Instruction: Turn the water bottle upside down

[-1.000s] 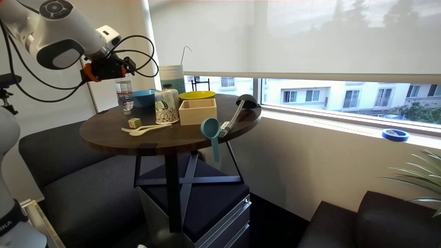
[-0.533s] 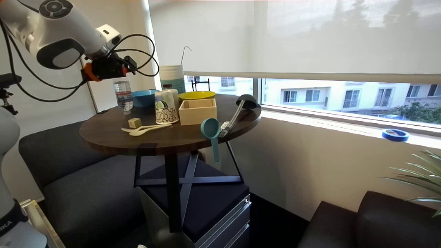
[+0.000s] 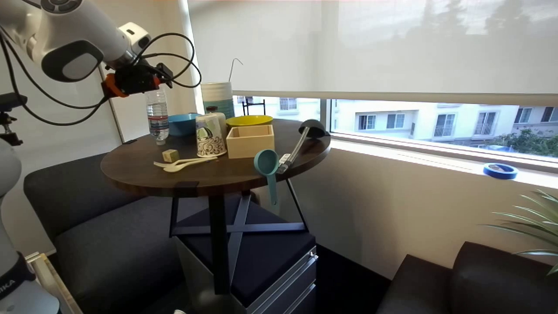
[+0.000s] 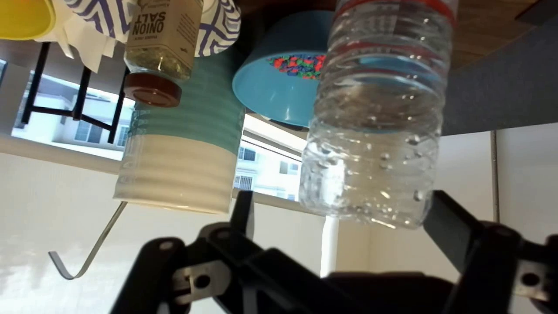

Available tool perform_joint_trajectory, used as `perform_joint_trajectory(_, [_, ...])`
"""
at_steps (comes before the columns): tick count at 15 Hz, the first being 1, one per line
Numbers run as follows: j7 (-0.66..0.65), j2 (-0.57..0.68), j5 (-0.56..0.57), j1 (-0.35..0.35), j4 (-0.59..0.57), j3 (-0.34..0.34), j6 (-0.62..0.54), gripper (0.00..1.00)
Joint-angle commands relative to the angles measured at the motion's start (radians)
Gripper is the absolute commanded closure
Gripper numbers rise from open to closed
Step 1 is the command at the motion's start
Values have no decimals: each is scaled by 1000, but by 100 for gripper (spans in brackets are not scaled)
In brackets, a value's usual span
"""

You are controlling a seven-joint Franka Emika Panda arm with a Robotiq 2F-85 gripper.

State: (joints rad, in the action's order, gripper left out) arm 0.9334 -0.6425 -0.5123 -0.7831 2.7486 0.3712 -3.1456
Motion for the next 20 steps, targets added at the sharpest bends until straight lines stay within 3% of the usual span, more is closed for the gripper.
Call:
perform_joint_trajectory(1, [9, -21, -2, 64, 0, -60, 50, 0])
perform_joint_trajectory(9, [-7, -33, -7, 136, -1, -135, 111, 0])
perform_joint_trajectory(20, [-96, -132, 27, 309, -3, -252, 376, 0])
